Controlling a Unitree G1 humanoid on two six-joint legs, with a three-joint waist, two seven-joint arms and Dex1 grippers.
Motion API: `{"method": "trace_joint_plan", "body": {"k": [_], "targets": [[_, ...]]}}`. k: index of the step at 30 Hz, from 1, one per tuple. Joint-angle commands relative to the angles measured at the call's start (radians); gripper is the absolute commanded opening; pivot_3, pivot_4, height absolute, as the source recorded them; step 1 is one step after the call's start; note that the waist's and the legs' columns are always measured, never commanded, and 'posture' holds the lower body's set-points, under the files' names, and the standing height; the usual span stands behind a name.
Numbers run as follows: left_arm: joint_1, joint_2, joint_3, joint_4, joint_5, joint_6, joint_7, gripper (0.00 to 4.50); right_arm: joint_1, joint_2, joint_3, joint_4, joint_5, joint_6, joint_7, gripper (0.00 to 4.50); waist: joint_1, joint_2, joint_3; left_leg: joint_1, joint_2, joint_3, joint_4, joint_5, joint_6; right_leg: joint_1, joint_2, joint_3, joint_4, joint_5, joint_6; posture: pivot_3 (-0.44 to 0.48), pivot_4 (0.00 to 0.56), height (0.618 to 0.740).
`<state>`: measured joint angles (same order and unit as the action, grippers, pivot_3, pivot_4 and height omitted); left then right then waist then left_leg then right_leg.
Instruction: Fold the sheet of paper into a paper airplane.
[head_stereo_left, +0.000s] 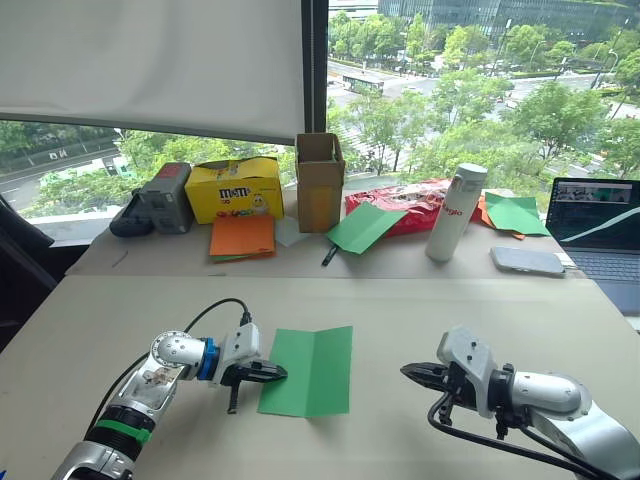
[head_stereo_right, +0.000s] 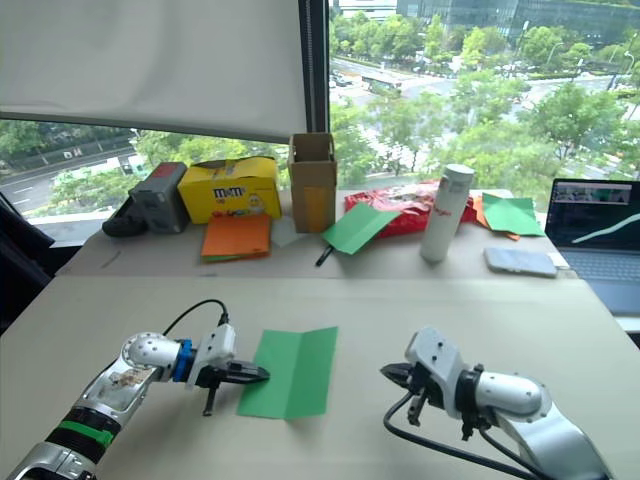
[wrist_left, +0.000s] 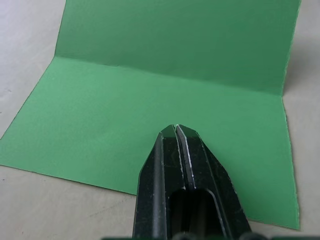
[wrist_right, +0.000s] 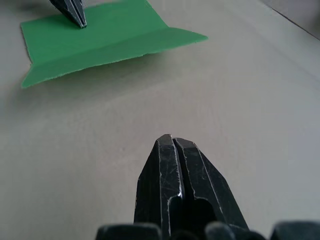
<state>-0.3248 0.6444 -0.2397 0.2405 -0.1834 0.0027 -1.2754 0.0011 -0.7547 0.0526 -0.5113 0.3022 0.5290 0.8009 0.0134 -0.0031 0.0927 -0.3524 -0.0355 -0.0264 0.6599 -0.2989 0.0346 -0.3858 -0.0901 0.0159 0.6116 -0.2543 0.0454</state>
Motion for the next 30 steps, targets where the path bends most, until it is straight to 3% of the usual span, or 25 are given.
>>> {"method": "trace_joint_plan", "body": {"k": [1,8,18,30], "targets": [[0.049,-0.001,-0.016,-0.03,0.029,0.034,0.03,0.0,-0.091,0.017,0.081,0.031,-0.046,0.002,0.0,0.01,0.002,0.0,0.0,0.0,0.0,0.0,0.0,0.0,0.0,0.0,0.0,0.0,0.0,0.0,0.0,0.0,0.15,0.74],[0.086,0.0,0.018,-0.067,0.02,0.059,0.073,0.0,-0.207,0.094,0.204,0.136,-0.085,0.005,0.015,0.01,0.0,0.001,0.0,0.0,-0.001,-0.001,0.0,0.0,0.0,0.0,0.0,-0.001,0.001,0.0,0.0,0.0,0.15,0.74],[0.151,0.004,0.041,-0.12,0.005,0.096,0.113,0.0,-0.314,0.277,0.203,0.202,-0.012,-0.015,0.024,0.01,-0.004,0.002,-0.001,0.0,-0.001,-0.002,0.0,0.0,0.0,-0.001,0.0,-0.001,0.003,0.0,0.0,0.0,0.15,0.74],[0.203,0.014,0.087,-0.185,-0.016,0.133,0.153,0.0,-0.456,0.43,0.322,0.484,-0.113,-0.138,0.054,0.01,-0.013,0.003,-0.002,0.001,-0.002,-0.003,0.0,0.001,-0.001,-0.002,0.0,-0.002,0.008,0.0,0.0,0.0,0.15,0.74]]}}
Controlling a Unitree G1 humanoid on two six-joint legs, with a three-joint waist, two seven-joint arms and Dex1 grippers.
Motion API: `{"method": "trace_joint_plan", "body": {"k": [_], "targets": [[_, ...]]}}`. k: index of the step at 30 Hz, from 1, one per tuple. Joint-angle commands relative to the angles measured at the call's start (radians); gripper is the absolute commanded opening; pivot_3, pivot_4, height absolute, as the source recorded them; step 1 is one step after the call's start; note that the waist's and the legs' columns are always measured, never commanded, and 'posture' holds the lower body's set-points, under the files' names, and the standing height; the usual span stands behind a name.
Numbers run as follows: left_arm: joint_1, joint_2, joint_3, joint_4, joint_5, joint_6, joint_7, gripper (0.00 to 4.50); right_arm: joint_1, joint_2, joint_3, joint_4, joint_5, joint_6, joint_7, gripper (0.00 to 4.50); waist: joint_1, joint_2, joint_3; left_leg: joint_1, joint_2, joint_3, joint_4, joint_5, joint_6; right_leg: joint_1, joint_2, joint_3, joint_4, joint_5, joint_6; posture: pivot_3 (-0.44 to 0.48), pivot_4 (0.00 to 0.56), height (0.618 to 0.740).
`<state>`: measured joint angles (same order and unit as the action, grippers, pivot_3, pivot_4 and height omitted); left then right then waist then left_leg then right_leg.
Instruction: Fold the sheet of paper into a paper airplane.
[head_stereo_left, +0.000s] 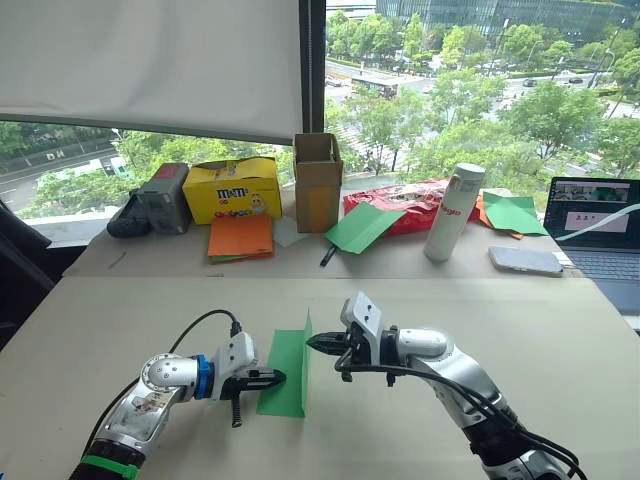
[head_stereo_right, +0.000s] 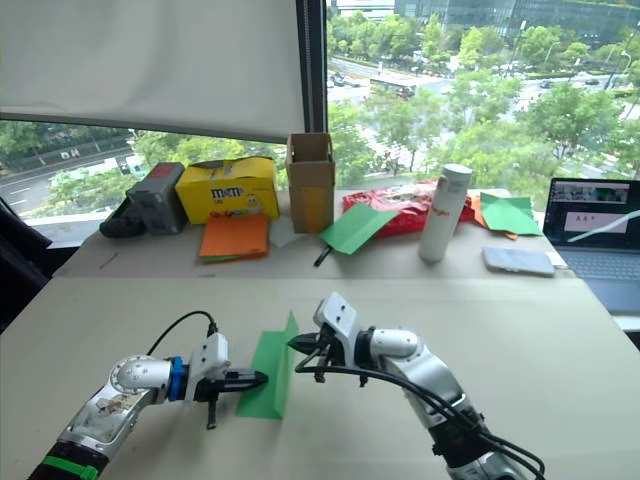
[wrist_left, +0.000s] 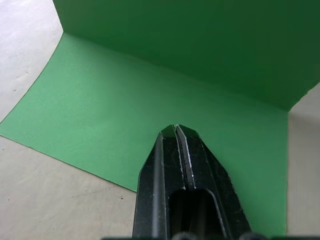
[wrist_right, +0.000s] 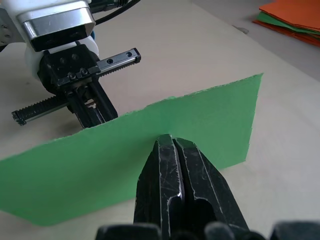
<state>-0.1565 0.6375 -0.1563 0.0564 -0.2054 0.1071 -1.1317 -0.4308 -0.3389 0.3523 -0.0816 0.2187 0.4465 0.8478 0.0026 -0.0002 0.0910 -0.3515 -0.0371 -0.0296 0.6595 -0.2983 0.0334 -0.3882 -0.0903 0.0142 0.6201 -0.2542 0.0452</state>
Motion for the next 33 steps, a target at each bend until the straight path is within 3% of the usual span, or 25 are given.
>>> {"method": "trace_joint_plan", "body": {"k": [1,18,22,28,33], "targets": [[0.041,0.022,0.007,-0.007,0.005,0.032,0.012,0.0,-0.029,0.021,0.031,0.079,-0.042,-0.069,0.009,0.01,-0.004,0.0,0.0,0.001,0.0,0.0,0.0,0.0,0.0,0.0,0.0,0.0,0.001,0.0,0.0,0.0,0.15,0.74],[0.099,0.032,0.07,-0.065,-0.031,0.071,0.067,0.0,-0.137,0.138,0.073,0.389,-0.176,-0.235,0.023,0.01,-0.019,0.001,0.0,0.004,0.0,-0.001,-0.003,0.0,-0.001,-0.001,-0.002,0.0,0.004,0.0,0.0,0.0,0.15,0.74],[0.096,0.041,0.145,-0.093,-0.104,0.128,0.079,0.0,-0.139,0.138,0.099,0.441,-0.225,-0.227,0.024,0.01,-0.021,0.001,0.0,0.005,0.0,-0.001,-0.006,0.0,-0.002,-0.002,-0.002,0.001,0.004,0.0,0.0,0.0,0.15,0.74],[0.036,0.041,0.346,-0.108,-0.323,0.258,0.077,0.0,-0.145,0.143,0.105,0.468,-0.246,-0.231,0.024,0.01,-0.021,0.001,0.0,0.006,0.001,-0.001,-0.009,0.001,-0.004,-0.003,-0.002,0.0,0.005,0.0,-0.001,0.0,0.15,0.74],[-0.005,0.012,0.281,-0.152,-0.333,0.273,0.052,0.0,-0.139,0.14,0.103,0.466,-0.255,-0.233,0.024,0.01,-0.021,0.001,0.0,0.012,-0.001,-0.002,-0.01,0.001,-0.003,-0.001,-0.004,0.0,0.004,0.0,-0.001,0.0,0.15,0.74]]}}
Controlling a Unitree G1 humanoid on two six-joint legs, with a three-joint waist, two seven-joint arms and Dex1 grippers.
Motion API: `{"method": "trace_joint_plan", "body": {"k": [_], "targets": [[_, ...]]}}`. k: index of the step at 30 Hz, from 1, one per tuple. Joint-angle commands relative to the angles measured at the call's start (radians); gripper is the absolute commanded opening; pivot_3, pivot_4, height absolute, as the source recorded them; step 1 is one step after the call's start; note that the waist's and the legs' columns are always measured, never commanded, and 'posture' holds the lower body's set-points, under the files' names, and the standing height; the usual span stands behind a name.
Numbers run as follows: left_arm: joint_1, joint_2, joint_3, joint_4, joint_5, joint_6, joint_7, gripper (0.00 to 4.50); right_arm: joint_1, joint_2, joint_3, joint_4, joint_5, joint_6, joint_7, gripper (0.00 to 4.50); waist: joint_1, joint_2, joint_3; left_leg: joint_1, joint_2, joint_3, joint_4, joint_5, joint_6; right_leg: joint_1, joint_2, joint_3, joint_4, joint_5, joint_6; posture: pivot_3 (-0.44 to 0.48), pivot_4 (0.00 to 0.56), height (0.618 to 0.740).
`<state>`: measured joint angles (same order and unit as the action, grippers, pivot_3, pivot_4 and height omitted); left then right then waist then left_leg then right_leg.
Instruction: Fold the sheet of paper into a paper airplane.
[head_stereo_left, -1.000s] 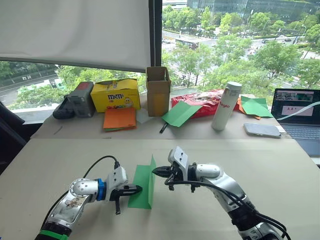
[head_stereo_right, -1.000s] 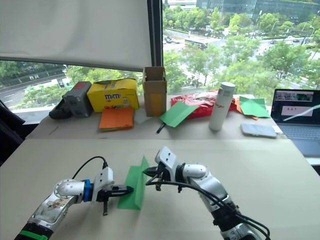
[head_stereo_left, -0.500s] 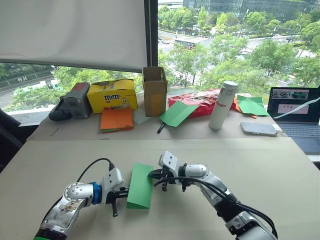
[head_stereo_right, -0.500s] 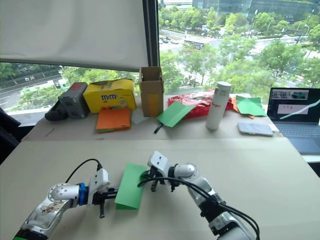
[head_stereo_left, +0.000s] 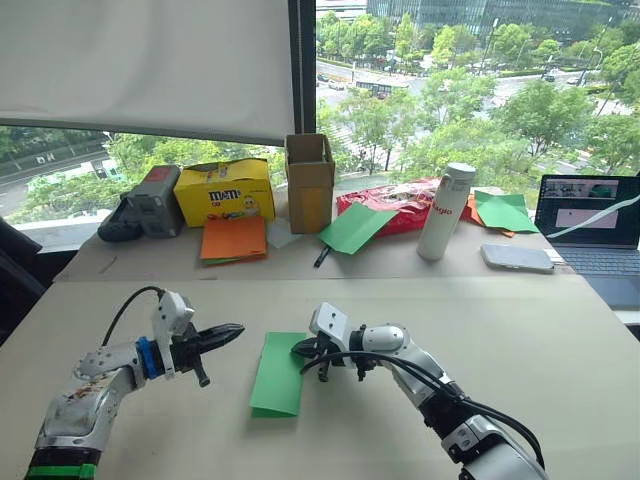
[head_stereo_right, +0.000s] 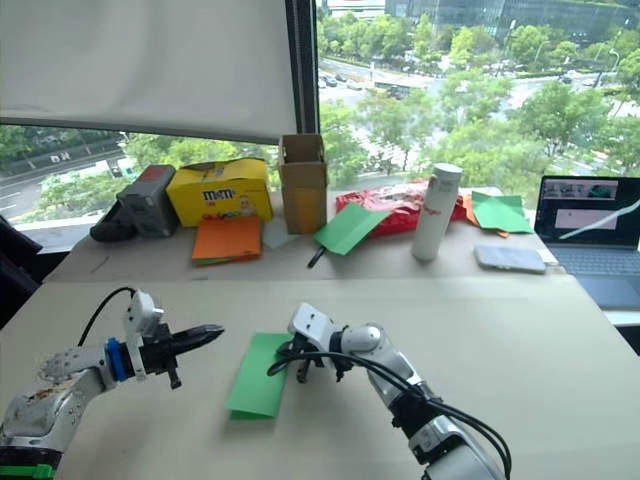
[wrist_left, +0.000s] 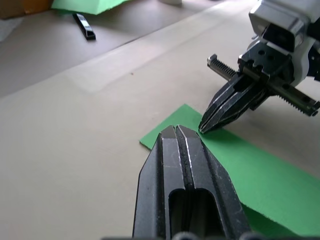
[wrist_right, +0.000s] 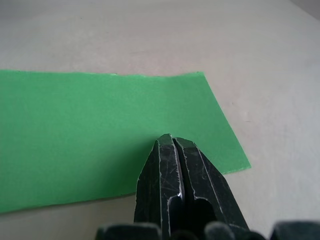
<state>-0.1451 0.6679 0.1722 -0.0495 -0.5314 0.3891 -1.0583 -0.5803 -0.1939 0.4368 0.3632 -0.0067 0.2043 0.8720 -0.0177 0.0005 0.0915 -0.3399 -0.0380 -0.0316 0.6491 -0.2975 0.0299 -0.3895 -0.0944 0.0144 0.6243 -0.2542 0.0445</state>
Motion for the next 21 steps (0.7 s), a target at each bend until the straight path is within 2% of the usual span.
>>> {"method": "trace_joint_plan", "body": {"k": [1,7,13,16,21], "targets": [[-0.023,-0.029,-0.069,-0.049,0.01,-0.024,-0.021,0.0,0.012,-0.008,0.015,0.018,-0.031,0.011,-0.001,0.01,0.0,0.0,0.0,0.001,0.0,0.0,0.0,0.0,0.0,0.0,0.0,0.0,0.0,0.0,0.0,0.0,0.15,0.74],[-0.011,-0.02,-0.204,0.018,0.144,-0.1,-0.049,0.0,0.015,-0.024,-0.01,-0.01,-0.03,0.025,-0.009,0.01,0.001,0.0,0.0,0.001,0.0,0.0,-0.004,0.0,-0.001,0.001,0.0,0.001,0.0,0.0,0.0,0.0,0.15,0.74],[0.04,-0.008,-0.27,0.087,0.208,-0.15,-0.099,0.0,0.038,-0.042,-0.036,-0.065,-0.013,0.034,-0.017,0.01,0.004,0.0,0.0,0.001,0.0,0.0,-0.005,0.0,-0.001,0.0,0.0,0.001,-0.001,-0.001,-0.001,0.0,0.15,0.74],[0.031,-0.034,-0.294,0.106,0.219,-0.159,-0.097,0.0,0.067,-0.047,-0.046,-0.099,0.005,0.024,-0.006,0.01,0.007,0.0,0.0,0.001,0.0,-0.001,-0.005,0.0,0.0,0.0,-0.002,0.0,-0.003,-0.001,-0.001,0.0,0.15,0.74],[0.011,-0.038,-0.305,0.162,0.254,-0.196,-0.094,0.0,0.082,-0.051,-0.044,-0.059,-0.017,-0.016,-0.013,0.01,0.007,0.0,0.0,0.001,-0.001,-0.001,-0.005,-0.001,0.001,0.002,-0.003,0.0,-0.011,-0.001,-0.001,0.0,0.15,0.74]]}}
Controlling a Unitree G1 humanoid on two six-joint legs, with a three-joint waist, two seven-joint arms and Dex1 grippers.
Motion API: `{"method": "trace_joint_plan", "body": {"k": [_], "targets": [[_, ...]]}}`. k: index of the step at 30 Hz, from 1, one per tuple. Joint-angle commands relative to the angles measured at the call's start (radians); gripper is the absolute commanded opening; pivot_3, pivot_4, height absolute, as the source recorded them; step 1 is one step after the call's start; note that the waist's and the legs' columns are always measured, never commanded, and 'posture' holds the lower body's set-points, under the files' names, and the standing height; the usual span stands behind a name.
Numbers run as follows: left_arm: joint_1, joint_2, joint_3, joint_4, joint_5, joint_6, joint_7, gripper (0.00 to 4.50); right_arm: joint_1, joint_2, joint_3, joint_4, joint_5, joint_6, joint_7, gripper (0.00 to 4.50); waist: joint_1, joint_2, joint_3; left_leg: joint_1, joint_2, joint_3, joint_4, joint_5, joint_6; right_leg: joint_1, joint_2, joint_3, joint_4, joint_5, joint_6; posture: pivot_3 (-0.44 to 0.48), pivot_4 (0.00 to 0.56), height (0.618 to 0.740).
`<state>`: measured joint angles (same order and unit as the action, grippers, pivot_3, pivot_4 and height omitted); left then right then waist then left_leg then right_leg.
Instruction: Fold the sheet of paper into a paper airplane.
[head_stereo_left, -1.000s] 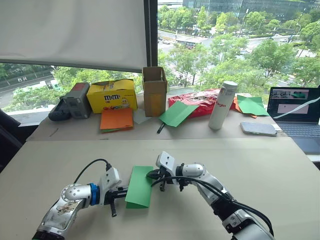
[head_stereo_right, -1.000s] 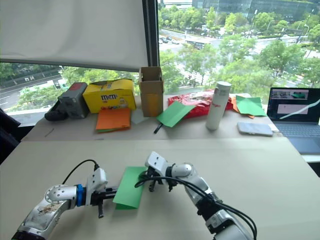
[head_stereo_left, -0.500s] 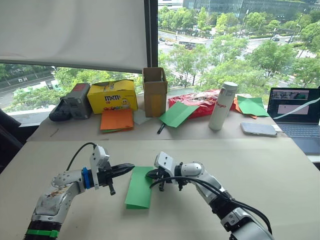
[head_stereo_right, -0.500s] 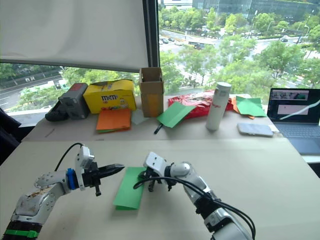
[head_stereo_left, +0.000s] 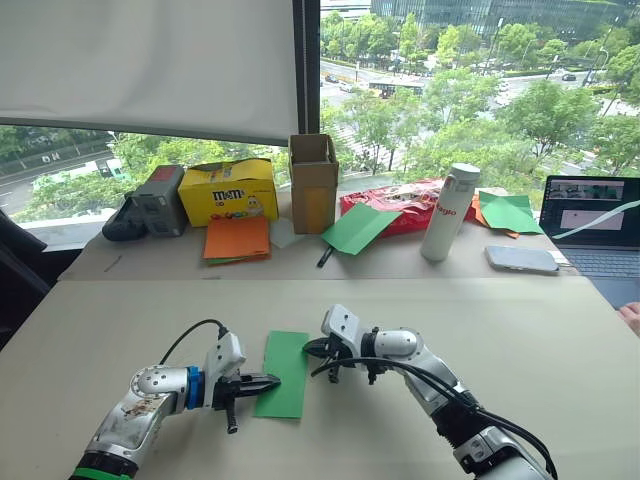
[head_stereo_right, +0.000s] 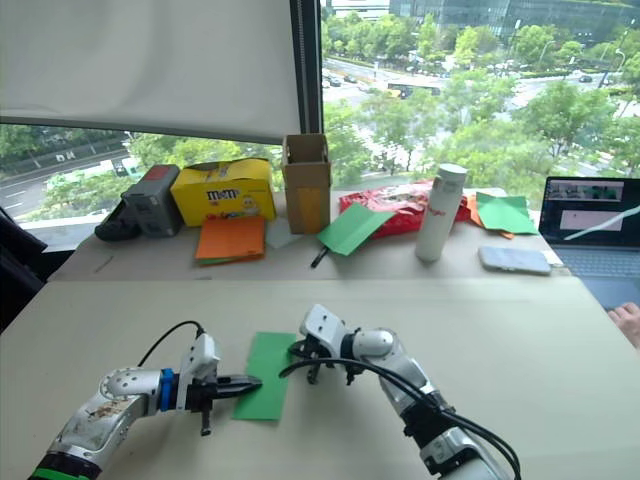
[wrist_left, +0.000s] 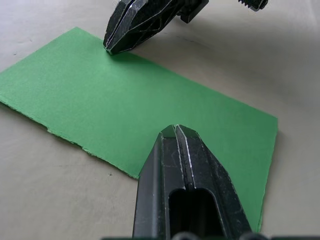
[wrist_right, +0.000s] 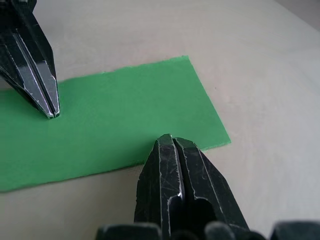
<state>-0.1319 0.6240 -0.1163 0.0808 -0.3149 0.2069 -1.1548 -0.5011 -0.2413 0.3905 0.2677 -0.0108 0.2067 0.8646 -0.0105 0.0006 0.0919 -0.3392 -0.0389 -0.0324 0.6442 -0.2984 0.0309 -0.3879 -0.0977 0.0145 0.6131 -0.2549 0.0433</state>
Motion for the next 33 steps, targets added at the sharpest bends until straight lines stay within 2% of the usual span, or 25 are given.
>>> {"method": "trace_joint_plan", "body": {"k": [1,16,22,25,28,33], "targets": [[-0.002,0.011,-0.018,0.035,0.042,-0.017,0.001,0.0,-0.006,0.001,0.0,0.062,-0.02,-0.034,-0.015,0.01,-0.001,0.0,0.0,0.0,0.0,0.0,0.0,0.0,0.0,0.0,0.0,0.0,0.0,0.0,0.0,0.0,0.15,0.74],[0.034,0.032,0.012,0.036,0.038,-0.042,0.015,0.0,-0.168,0.026,-0.047,0.445,-0.044,-0.26,-0.07,0.01,-0.005,0.001,0.0,0.002,0.001,0.0,-0.001,0.0,-0.001,0.0,0.0,0.001,0.0,0.0,0.0,0.0,0.15,0.74],[0.04,0.031,0.013,0.039,0.04,-0.047,0.017,0.0,-0.164,0.051,-0.132,0.323,0.056,-0.364,-0.04,0.01,-0.005,0.001,0.0,0.0,0.001,0.0,-0.002,0.0,-0.001,0.0,-0.006,0.001,0.0,0.0,0.0,0.0,0.15,0.74],[0.037,0.03,0.012,0.052,0.043,-0.054,0.012,0.0,-0.136,0.053,-0.109,0.249,0.045,-0.384,-0.016,0.01,-0.007,0.002,0.0,-0.003,0.0,0.0,-0.002,0.0,-0.001,0.0,-0.006,0.001,0.001,0.0,0.0,0.0,0.15,0.74],[0.027,0.029,0.01,0.069,0.045,-0.064,0.004,0.0,-0.11,0.055,-0.067,0.256,0.008,-0.374,0.002,0.01,-0.006,0.002,0.0,-0.003,0.001,0.0,-0.002,0.001,-0.002,0.0,-0.005,0.0,0.001,0.0,0.0,0.0,0.15,0.74],[0.02,0.03,0.014,0.069,0.039,-0.063,0.005,0.0,-0.131,0.055,-0.069,0.329,-0.025,-0.367,-0.031,0.01,-0.005,0.002,0.0,-0.003,0.0,0.0,-0.002,0.001,-0.002,0.0,-0.001,0.0,0.0,0.0,0.0,0.0,0.15,0.74]]}}
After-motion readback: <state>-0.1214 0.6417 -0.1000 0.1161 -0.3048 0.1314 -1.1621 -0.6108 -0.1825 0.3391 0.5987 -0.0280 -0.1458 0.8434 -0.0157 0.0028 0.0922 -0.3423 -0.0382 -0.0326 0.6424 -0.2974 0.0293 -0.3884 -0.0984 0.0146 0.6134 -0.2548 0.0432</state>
